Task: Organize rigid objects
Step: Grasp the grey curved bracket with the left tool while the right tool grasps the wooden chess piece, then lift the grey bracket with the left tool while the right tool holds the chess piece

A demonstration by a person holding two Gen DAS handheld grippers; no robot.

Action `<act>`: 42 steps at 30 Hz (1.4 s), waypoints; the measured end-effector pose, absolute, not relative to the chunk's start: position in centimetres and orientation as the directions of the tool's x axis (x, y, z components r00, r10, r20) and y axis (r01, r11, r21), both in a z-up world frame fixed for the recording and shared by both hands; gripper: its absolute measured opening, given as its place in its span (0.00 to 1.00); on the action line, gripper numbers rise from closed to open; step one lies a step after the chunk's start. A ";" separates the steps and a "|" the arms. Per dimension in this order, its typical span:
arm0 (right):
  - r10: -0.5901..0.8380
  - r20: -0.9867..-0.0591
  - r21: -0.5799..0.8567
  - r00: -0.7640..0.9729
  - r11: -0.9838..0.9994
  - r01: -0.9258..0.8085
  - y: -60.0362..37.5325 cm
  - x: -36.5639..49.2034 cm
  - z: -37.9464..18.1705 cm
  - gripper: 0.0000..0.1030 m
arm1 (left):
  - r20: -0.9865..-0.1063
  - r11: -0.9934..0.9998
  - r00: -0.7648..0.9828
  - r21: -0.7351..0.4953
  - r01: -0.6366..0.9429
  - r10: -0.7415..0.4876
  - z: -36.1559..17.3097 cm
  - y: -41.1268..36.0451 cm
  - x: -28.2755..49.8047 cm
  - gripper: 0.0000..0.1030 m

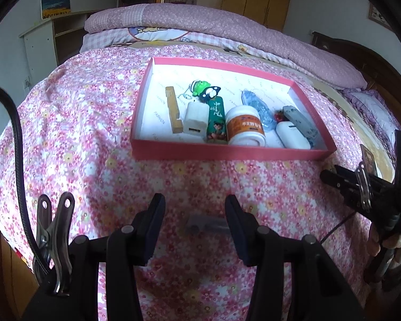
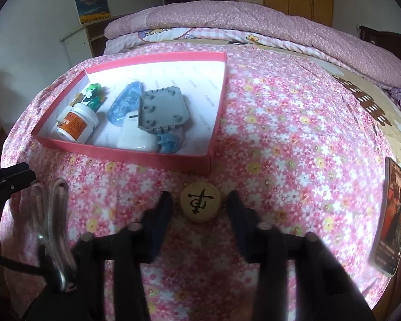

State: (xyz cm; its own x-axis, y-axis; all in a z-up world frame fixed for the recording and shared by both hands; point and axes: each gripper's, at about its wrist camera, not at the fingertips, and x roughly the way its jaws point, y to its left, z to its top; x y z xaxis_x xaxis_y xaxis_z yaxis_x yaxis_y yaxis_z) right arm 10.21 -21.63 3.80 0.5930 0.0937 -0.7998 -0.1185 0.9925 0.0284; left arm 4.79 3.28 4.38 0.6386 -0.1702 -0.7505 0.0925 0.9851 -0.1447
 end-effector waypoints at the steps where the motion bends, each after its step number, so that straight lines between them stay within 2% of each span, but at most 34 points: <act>1: 0.088 -0.798 0.021 0.596 0.993 -0.118 -21.6 10.2 3.8 0.32 | -0.750 0.985 0.638 -0.146 0.094 -0.173 4.4 3.3 4.7 0.48; 5: 0.103 -0.795 0.035 0.598 0.992 -0.124 -21.5 10.0 4.1 0.31 | -0.753 0.984 0.634 -0.134 0.114 -0.176 4.3 3.3 4.3 0.48; 14: 0.209 -0.770 0.130 0.603 0.976 -0.172 -21.0 7.8 6.8 0.31 | -0.749 0.971 0.621 -0.147 0.188 -0.234 4.0 2.9 2.6 0.62; 16: 0.239 -0.762 0.159 0.602 0.970 -0.184 -20.9 7.1 7.5 0.31 | -0.746 0.963 0.612 -0.163 0.215 -0.263 3.9 2.7 2.5 0.68; 24: 0.345 -0.742 0.260 0.574 0.938 -0.228 -20.5 4.3 10.0 0.32 | -0.743 0.939 0.585 -0.179 0.295 -0.325 2.7 1.8 2.9 0.70; 35: 0.271 -0.810 0.190 0.520 0.960 -0.204 -19.2 4.2 5.3 0.32 | -0.714 0.913 0.589 -0.185 0.362 -0.379 2.8 1.0 1.8 0.71; 42: 0.282 -0.821 0.215 0.496 0.958 -0.187 -19.5 4.2 3.7 0.32 | -0.724 0.906 0.583 -0.137 0.400 -0.367 2.2 -0.4 1.6 0.74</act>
